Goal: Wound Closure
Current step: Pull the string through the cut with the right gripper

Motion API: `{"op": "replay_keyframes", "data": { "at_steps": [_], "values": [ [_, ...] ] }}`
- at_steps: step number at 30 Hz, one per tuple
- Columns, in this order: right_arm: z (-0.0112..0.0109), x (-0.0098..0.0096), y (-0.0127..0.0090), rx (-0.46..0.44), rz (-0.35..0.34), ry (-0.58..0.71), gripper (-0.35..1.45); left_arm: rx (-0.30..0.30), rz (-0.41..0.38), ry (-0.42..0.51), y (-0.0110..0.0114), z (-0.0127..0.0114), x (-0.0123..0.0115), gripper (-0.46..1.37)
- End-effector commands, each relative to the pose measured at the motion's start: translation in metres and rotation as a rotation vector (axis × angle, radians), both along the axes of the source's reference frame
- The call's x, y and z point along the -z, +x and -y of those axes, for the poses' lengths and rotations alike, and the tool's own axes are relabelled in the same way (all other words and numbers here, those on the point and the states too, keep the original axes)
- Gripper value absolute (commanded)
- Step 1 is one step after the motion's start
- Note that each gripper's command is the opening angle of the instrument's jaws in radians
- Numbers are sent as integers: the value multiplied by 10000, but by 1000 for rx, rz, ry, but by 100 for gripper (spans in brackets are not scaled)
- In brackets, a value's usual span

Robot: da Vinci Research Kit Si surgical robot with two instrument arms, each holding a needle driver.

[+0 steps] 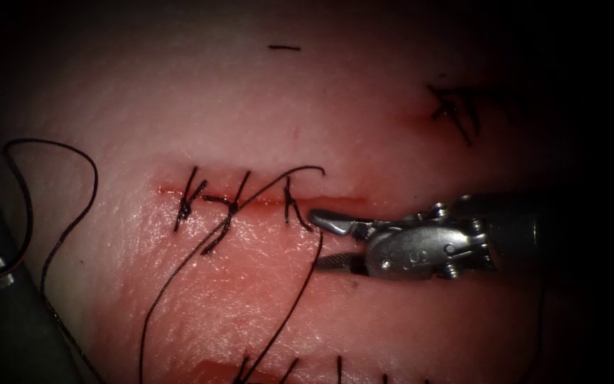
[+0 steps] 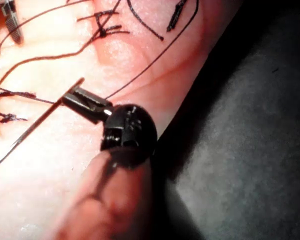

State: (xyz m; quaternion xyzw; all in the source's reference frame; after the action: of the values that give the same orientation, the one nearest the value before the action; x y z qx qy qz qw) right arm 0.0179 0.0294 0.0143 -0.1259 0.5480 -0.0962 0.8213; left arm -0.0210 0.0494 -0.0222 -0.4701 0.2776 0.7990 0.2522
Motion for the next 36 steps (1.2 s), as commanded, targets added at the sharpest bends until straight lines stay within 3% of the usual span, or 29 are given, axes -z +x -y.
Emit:
{"op": "replay_keyframes", "data": {
  "at_steps": [1, 6, 8, 9, 10, 13, 26, 36],
  "values": [
    [1, 0, 0, 4, 1, 6, 117, -1, 1, 1, 0, 0, 1, -35],
    [4, -2, 1, 5, -1, 15, 94, -1, 1, 1, 0, 0, 1, -35],
    [4, -1, 0, 8, 0, 17, 63, -1, 1, 1, 0, -1, 1, -35],
    [4, 0, -1, 16, 0, 27, 30, -1, 1, 1, 0, -1, 1, -35],
    [4, 0, -1, 28, 8, 39, -34, -1, 1, 1, 0, 0, 1, -35],
    [3, -1, -2, 56, 38, 56, -35, -1, 1, 1, 0, -1, 1, -35],
    [13, 5, -7, 67, 32, 68, -35, 0, 0, 2, -1, -2, 0, -35],
    [67, 42, -7, 120, 21, 84, -35, 4, -3, 3, -6, -4, -3, -35]
  ]
}}
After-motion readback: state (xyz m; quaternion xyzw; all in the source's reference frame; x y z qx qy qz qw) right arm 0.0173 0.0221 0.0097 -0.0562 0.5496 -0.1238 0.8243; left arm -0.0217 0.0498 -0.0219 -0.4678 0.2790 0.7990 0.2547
